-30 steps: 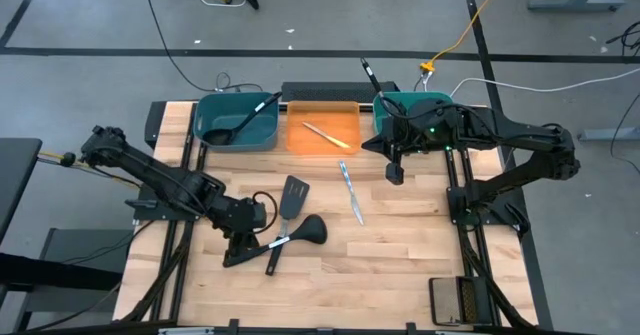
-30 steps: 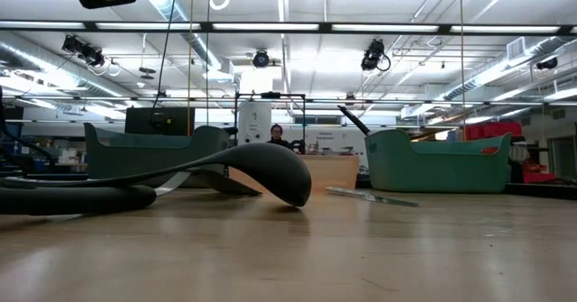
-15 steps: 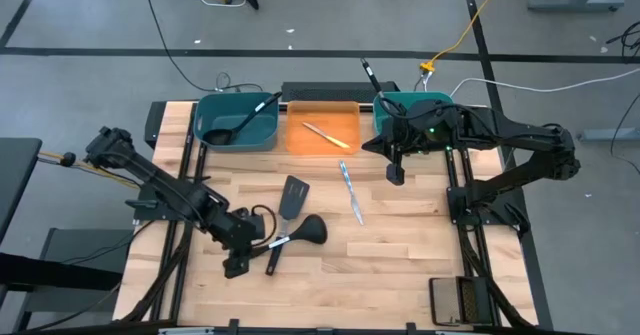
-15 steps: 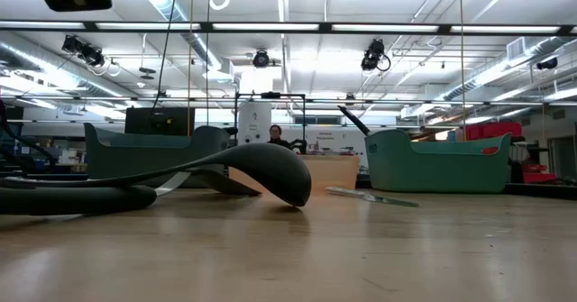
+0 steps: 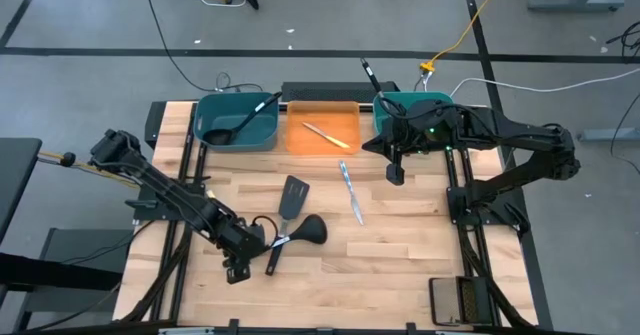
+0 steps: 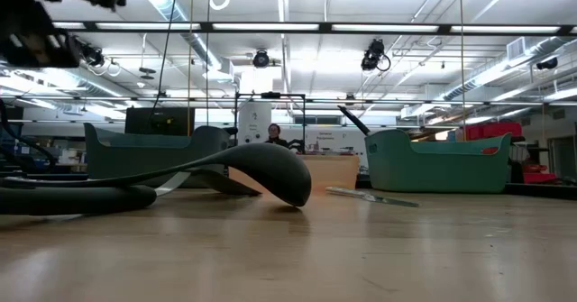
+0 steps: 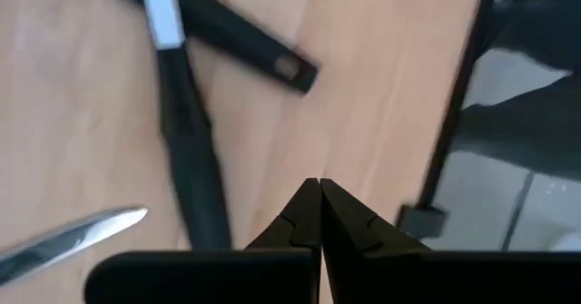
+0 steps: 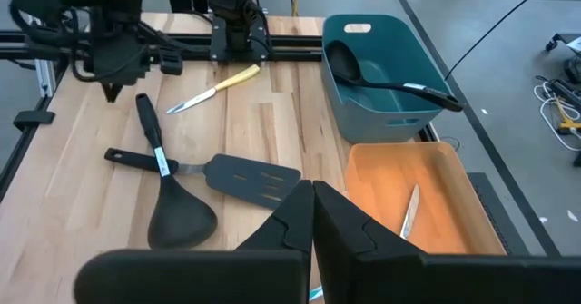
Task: Pick & Place Kitchen Items
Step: Put the black ladle into the blue bin
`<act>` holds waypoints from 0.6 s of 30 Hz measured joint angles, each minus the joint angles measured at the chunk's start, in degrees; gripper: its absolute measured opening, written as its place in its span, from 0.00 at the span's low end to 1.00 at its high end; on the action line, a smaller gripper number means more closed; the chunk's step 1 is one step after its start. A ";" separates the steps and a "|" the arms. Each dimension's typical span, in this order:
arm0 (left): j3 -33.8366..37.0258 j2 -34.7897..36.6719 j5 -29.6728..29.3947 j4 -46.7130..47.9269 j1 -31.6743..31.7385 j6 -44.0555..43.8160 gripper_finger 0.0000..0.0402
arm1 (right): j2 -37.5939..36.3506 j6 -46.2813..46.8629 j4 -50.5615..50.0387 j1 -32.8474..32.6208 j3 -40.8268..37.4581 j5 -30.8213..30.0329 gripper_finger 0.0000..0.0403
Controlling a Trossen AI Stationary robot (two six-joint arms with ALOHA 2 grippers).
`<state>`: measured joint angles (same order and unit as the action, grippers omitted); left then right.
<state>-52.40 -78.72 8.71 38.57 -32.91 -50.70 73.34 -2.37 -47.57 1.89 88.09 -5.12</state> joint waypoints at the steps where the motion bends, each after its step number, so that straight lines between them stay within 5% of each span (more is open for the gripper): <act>1: 0.78 0.06 0.36 -0.03 0.00 -0.04 0.00 | 0.00 0.00 0.02 0.00 0.00 0.02 0.02; 18: 5.96 -0.02 -4.35 -0.04 -0.59 -2.71 0.00 | 0.00 0.44 0.00 -0.01 0.00 -1.51 0.02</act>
<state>-46.43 -78.74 4.36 38.52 -33.50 -53.41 73.34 -1.93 -47.57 1.88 88.09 -6.63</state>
